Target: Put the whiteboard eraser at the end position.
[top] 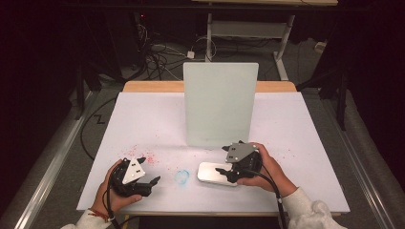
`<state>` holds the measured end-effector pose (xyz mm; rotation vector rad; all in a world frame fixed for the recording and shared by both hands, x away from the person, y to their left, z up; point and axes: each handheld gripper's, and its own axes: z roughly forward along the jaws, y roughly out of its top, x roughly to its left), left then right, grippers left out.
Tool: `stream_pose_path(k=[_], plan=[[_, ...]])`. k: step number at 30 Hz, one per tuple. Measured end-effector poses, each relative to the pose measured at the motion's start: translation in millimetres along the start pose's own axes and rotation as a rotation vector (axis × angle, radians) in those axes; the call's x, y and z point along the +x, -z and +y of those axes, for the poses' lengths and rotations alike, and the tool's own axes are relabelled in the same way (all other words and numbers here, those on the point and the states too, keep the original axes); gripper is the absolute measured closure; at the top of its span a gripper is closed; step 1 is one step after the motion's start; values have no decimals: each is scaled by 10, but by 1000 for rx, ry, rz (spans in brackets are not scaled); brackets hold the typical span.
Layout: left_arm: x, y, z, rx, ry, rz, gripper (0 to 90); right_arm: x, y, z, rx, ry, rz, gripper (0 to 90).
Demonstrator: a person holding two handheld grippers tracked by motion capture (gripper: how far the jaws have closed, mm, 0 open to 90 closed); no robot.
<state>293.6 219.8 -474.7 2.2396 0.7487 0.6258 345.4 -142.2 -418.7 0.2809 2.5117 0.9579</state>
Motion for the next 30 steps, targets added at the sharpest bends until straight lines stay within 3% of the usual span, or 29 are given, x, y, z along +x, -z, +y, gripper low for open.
stream_pose_path(k=[6, 15, 23, 30], plan=[[-1, -1, 0, 1, 0, 1, 188, -71, 184, -69, -64, -49, -149, 248], [-12, -5, 9, 1, -4, 2, 188, -182, 455, -328, -160, -134, -283, 260], [-14, -1, 14, -7, 0, 7, 189, -217, 608, -550, -168, -197, -376, 249], [-13, -7, 21, -15, 2, 17, 191, -183, 709, -756, -148, -226, -398, 228]])
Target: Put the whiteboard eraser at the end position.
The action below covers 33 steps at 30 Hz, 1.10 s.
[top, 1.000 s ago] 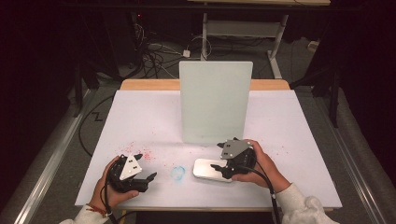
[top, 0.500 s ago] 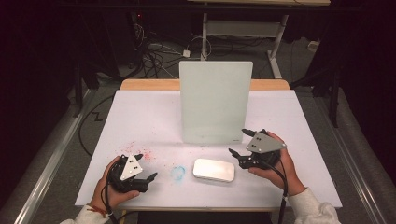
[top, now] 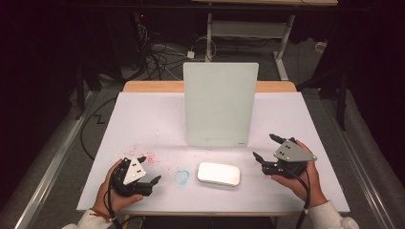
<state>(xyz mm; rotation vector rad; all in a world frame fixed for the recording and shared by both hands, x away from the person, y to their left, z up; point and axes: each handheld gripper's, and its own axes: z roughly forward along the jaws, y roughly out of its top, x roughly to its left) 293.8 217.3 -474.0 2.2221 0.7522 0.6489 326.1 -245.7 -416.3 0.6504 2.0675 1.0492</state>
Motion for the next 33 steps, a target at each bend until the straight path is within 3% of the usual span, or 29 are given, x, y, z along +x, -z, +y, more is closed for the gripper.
stream_pose_path(k=[14, 18, 33], plan=[[11, -16, 13, -10, 7, 10, 191, -60, 135, -507, 32, -105, -48, 201], [11, -16, 17, -13, 11, 20, 190, -42, 117, -590, 53, -106, -38, 196], [5, 14, -6, -7, 6, 35, 184, 33, 96, -522, 36, -86, -29, 200]])
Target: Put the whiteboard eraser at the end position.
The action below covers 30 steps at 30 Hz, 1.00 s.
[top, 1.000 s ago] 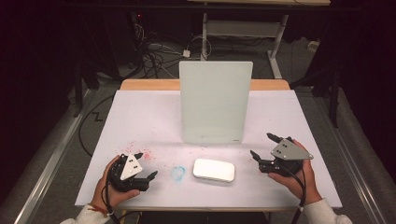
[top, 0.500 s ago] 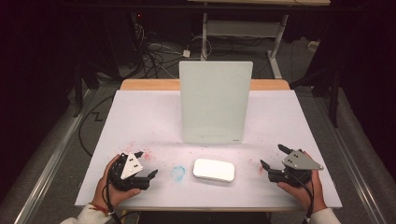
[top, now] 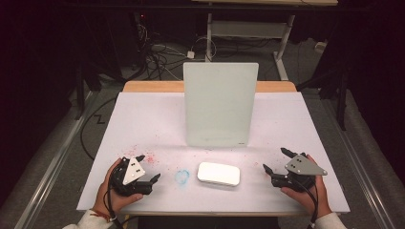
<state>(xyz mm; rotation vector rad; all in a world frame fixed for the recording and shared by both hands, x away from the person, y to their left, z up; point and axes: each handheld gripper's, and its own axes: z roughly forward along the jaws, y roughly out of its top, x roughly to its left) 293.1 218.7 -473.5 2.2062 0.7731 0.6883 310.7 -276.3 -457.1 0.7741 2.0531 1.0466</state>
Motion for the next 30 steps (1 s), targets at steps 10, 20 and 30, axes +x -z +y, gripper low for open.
stream_pose_path(k=[10, 20, 30], plan=[[-24, -12, 10, 2, -6, -7, 183, 2, -5, 3, 8, 9, 1, 203], [-10, -28, 24, 6, -2, -5, 184, -10, -16, 0, 8, 14, 6, 206], [5, -44, 27, 15, 5, -1, 184, -24, -33, 16, 11, 21, 8, 206]])
